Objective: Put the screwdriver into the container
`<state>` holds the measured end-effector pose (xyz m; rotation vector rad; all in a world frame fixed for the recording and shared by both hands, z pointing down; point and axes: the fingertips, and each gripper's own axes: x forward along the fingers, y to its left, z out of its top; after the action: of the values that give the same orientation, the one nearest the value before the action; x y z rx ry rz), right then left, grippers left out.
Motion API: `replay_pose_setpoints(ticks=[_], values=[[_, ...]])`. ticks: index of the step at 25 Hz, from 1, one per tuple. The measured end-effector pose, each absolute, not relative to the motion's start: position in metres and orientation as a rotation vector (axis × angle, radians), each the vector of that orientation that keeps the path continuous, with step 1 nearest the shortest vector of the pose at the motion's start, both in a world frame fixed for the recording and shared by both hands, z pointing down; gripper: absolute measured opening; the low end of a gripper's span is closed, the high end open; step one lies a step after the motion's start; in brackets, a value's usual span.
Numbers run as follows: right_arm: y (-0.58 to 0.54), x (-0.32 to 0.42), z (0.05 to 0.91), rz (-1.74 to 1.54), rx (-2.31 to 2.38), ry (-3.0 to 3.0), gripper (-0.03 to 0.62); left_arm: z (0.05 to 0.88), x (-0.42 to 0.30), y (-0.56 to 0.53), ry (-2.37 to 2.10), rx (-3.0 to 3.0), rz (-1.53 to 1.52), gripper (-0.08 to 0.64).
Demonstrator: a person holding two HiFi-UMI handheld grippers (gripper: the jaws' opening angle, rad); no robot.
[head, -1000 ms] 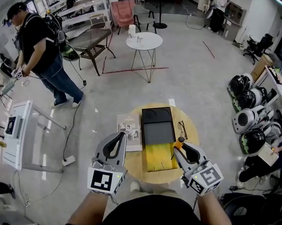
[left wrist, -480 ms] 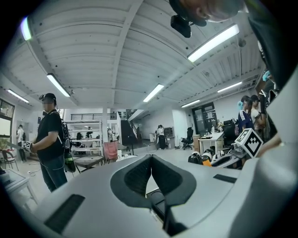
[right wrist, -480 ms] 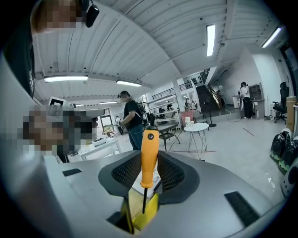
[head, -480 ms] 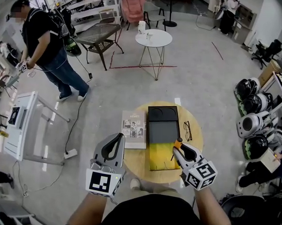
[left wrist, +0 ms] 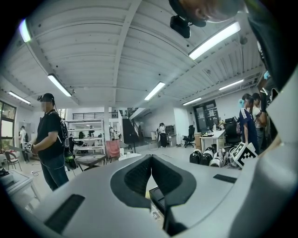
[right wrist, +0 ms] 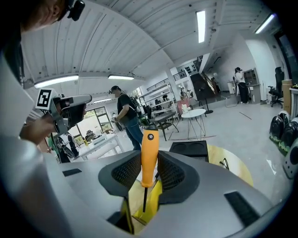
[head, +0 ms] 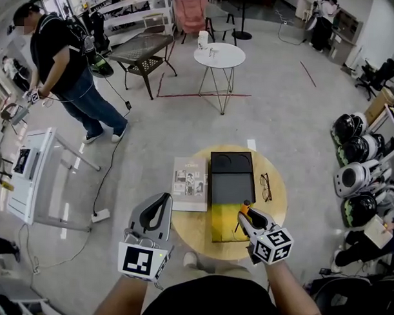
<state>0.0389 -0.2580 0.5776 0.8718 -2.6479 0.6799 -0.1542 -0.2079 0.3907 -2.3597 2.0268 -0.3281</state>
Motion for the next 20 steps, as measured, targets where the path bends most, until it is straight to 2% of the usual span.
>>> replay_pose_setpoints(ticks=[20], values=[[-0.266, 0.057, 0.691, 0.918, 0.924, -2.393, 0.123, 0.381, -0.164, -0.21, 2.026, -2.332, -0.36, 0.017]])
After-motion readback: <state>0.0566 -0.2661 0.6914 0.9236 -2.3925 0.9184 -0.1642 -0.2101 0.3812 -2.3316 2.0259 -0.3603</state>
